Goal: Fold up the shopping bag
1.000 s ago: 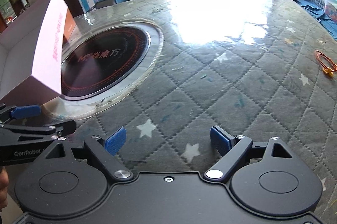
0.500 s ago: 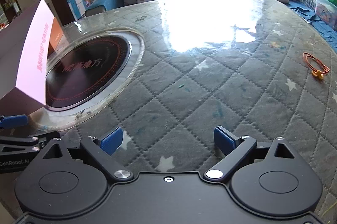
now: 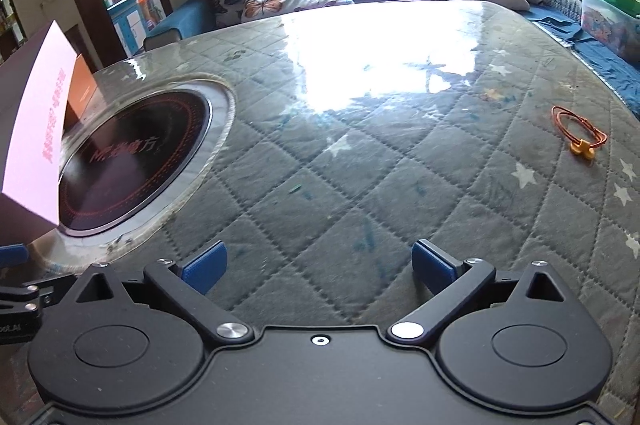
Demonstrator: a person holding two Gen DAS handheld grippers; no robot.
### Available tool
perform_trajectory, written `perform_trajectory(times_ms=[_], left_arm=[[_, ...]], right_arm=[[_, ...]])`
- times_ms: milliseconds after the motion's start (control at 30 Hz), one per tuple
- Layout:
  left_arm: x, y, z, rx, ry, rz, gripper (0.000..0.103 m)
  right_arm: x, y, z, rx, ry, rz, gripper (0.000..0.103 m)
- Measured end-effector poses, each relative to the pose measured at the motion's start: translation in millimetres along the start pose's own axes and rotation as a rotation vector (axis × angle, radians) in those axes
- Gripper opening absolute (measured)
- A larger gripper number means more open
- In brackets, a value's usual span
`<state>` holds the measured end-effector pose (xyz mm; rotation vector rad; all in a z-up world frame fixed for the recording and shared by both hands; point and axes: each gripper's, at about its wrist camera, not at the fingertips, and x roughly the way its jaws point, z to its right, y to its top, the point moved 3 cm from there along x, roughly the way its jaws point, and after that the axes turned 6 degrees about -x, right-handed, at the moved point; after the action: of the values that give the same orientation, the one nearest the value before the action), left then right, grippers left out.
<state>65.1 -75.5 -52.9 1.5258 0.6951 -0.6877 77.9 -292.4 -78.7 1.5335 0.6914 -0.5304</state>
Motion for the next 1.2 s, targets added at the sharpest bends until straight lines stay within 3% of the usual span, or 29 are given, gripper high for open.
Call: perform_trajectory(times_ms=[1200], left_arm=[[0, -4, -22, -0.032, 0.031, -0.013, 0.084]], right_arm=[[15, 7, 11, -0.027, -0.066, 0.045, 0.103]])
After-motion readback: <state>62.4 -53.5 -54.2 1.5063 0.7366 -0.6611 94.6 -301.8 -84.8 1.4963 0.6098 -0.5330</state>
